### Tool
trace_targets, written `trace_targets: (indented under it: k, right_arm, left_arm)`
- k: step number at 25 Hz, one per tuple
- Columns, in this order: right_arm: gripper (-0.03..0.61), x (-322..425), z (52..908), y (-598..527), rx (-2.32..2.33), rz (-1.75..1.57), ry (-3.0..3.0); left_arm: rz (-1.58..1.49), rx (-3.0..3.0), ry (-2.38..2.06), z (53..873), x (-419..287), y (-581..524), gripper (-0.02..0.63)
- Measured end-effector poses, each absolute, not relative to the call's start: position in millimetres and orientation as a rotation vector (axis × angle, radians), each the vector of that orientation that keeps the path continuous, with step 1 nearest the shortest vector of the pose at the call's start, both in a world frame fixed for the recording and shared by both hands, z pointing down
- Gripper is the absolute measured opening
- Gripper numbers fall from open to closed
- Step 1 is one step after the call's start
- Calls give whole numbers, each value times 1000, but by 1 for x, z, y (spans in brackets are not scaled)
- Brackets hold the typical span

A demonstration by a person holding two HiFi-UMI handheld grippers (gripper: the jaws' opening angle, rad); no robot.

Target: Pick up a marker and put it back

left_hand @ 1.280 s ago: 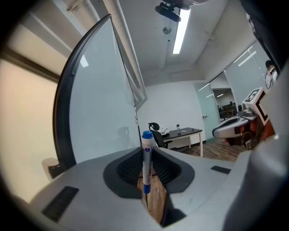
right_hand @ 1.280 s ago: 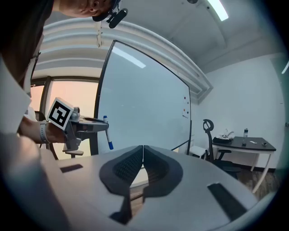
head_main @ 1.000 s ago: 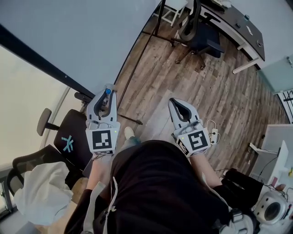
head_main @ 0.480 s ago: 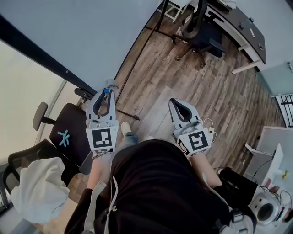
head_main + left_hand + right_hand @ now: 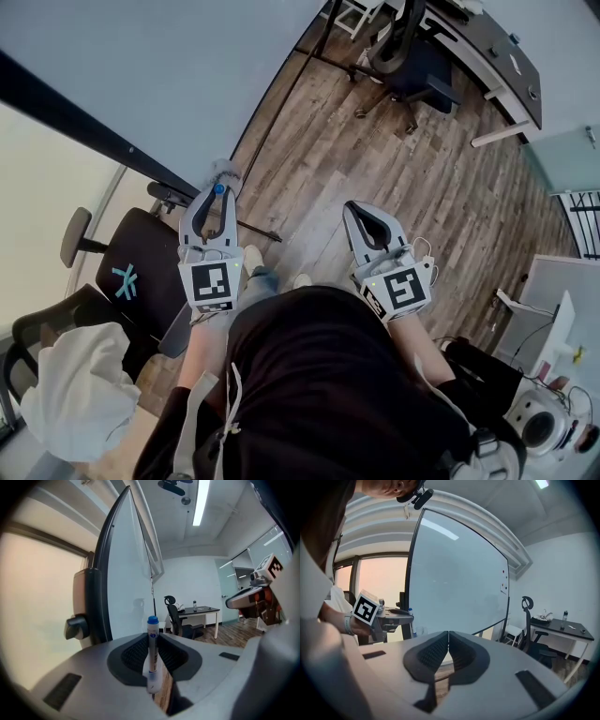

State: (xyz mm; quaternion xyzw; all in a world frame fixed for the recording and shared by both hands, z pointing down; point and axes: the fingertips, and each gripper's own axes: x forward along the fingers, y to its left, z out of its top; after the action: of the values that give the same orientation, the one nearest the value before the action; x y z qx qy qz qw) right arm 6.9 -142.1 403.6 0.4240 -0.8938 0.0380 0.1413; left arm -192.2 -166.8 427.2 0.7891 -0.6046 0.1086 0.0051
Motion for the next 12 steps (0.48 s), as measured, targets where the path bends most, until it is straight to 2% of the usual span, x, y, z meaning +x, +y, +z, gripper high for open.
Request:
trace_targets:
  k: [12]
  right_arm:
    - [15, 10, 408, -141, 1233, 116, -2552]
  left_arm:
    - [380, 2427, -1877, 457, -195, -170, 72]
